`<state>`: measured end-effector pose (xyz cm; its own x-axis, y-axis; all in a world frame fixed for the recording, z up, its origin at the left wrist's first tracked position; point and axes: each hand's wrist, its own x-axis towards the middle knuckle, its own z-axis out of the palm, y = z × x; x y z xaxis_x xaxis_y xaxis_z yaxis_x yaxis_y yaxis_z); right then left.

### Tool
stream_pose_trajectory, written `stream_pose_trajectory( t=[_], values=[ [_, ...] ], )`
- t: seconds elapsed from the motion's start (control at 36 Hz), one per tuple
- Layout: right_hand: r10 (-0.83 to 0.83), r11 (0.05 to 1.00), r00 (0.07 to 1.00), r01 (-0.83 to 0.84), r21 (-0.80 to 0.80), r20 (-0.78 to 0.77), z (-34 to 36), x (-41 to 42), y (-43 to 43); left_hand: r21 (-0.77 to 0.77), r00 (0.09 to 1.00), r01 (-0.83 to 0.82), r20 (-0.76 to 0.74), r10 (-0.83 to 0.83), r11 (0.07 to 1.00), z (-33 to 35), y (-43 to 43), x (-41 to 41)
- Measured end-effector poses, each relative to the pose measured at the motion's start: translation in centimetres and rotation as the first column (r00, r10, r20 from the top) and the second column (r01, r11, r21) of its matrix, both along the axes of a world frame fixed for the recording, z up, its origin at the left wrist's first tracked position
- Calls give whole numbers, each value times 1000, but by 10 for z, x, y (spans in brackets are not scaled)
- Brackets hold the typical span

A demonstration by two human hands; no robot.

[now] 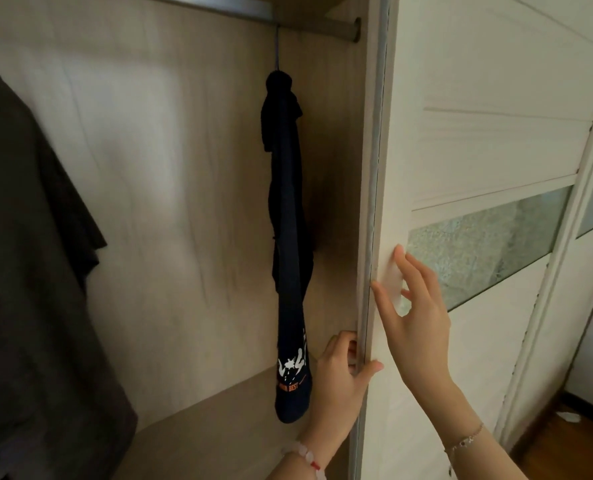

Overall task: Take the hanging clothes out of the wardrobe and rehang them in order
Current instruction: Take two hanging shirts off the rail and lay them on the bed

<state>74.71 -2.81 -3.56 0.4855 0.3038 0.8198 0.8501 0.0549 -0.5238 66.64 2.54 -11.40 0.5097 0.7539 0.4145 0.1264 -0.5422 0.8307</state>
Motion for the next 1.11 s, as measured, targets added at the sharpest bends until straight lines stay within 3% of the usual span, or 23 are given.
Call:
stream_pose_trajectory(
  t=[0.25, 0.39, 0.53, 0.67, 0.86, 1.0, 1.11],
  values=[
    [-54, 998, 998, 54, 15, -31, -2, -11, 4, -26, 988, 74, -130, -77, 997, 7, 1, -8],
    [-97, 988, 985, 78, 134, 141, 6, -29, 9, -73, 959, 156, -229, -169, 985, 24, 3, -23],
    [147, 981, 956, -175, 90, 256, 23, -59, 17, 45, 935, 125, -341, -102, 991, 44, 12, -58],
    [379, 924, 911, -381, -23, 161, 43, -98, 48, 100, 941, -36, -331, 67, 994, 71, 20, -125],
    [696, 711, 718, -682, -171, 33, 79, -166, 85, 413, 868, -293, -264, 421, 863, 123, 3, -248],
    [871, 461, 469, -883, -88, -147, 128, -220, 99, 559, 787, -461, -102, 609, 689, 187, -14, -328],
    [930, 276, 258, -961, 35, -261, 186, -261, 110, 619, 715, -609, 158, 681, 496, 250, -17, -374]
  ],
)
